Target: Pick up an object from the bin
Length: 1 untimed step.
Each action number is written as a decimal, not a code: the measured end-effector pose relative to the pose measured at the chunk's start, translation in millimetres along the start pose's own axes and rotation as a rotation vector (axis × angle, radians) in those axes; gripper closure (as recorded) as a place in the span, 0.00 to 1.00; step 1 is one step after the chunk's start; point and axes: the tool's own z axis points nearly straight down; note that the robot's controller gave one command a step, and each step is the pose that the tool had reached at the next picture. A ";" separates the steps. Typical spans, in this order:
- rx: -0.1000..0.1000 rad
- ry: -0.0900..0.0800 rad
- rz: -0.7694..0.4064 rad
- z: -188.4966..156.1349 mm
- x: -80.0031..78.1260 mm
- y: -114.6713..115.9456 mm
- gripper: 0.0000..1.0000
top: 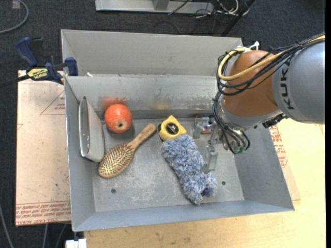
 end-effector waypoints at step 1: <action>0.000 -0.007 0.000 -4.6 -1.2 0.0 0.00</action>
Offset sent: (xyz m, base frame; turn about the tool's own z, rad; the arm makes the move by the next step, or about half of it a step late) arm 0.0197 0.0347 -0.0838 0.2312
